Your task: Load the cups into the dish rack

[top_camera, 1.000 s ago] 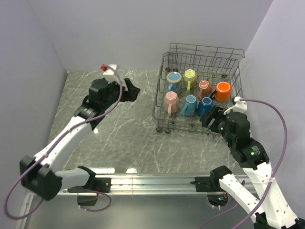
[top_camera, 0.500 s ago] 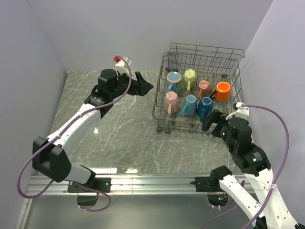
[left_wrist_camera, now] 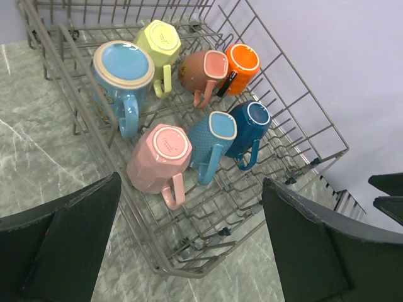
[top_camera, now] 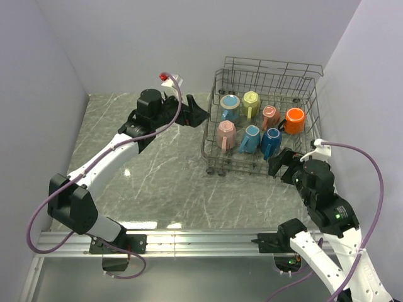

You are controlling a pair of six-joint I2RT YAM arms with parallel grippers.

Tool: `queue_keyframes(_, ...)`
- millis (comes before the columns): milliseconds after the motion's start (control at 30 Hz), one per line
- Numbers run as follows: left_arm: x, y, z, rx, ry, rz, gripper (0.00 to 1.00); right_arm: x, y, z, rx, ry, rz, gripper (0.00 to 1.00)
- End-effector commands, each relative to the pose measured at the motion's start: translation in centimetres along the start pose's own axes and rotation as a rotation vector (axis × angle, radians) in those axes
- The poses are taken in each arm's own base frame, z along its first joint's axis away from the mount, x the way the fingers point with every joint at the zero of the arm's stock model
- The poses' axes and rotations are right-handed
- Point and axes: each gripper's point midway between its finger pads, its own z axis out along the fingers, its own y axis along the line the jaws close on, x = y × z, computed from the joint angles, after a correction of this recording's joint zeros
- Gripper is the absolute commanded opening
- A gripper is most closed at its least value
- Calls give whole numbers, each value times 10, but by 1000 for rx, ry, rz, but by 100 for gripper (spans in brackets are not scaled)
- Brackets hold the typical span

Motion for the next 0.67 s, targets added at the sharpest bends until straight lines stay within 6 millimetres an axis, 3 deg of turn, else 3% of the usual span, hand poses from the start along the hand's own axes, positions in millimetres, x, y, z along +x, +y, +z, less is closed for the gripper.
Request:
queue_keyframes(0, -22, -18, -3, 43, -54, 56, 99, -4, 4, 3, -4, -10, 10, 99)
queue_keyframes(633, -14, -21, -22, 16, -53, 93, 99, 5, 12, 10, -27, 32, 58, 100)
